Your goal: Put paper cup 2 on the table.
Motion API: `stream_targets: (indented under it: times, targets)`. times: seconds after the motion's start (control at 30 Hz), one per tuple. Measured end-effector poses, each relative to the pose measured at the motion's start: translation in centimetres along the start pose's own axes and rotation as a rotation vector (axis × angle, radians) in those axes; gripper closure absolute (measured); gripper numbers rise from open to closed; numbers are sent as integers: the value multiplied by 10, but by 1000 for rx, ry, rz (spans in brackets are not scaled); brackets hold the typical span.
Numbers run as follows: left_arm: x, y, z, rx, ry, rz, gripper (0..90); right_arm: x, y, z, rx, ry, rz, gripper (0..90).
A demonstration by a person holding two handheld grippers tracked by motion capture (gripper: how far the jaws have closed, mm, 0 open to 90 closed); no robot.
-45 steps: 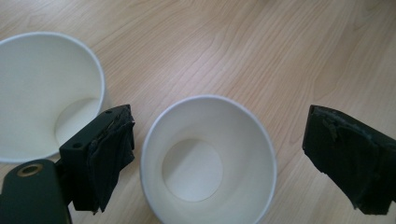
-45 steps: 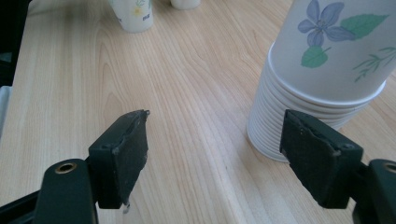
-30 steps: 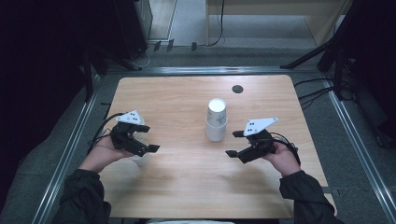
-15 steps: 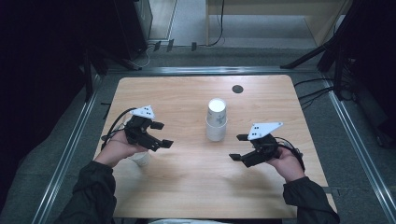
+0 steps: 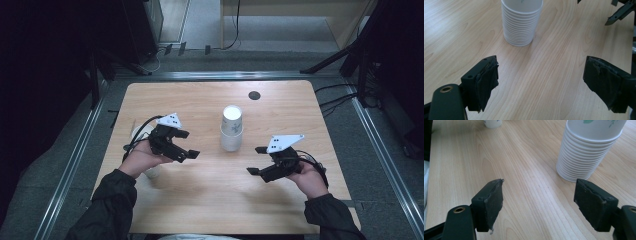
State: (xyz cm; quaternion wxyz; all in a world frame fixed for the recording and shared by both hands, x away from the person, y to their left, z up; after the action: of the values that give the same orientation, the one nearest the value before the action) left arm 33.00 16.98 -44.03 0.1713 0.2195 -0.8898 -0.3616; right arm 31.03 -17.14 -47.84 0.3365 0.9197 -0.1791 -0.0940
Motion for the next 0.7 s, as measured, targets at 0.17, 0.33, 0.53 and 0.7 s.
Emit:
stream_targets:
  times: [0.17,0.33,0.53,0.7]
  targets:
    - [13,-8,-6,7,-28,15,128,-2,-3,-1,0,4,-10,239]
    - [26,-17,-10,-7,-64,19,128,-4,-7,-3,1,8,-20,239]
    - [37,-25,-11,-7,-67,42,128,-6,-14,-6,1,12,-33,237]
    - [41,-28,-11,22,-51,31,128,-8,-17,-9,3,9,-46,235]
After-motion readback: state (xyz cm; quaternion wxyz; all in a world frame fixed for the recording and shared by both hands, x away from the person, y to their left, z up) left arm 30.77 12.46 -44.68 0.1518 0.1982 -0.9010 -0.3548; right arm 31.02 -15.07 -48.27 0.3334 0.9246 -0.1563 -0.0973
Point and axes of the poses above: each handheld gripper's, and its own axes: y roughly backward along the jaws, z roughly out of its underside, x roughly to its right, the point moved 1 cm from there along -y, roughly forward along the jaws, and after that the axes turned 2 degrees about -x, right-handed, at the moved point
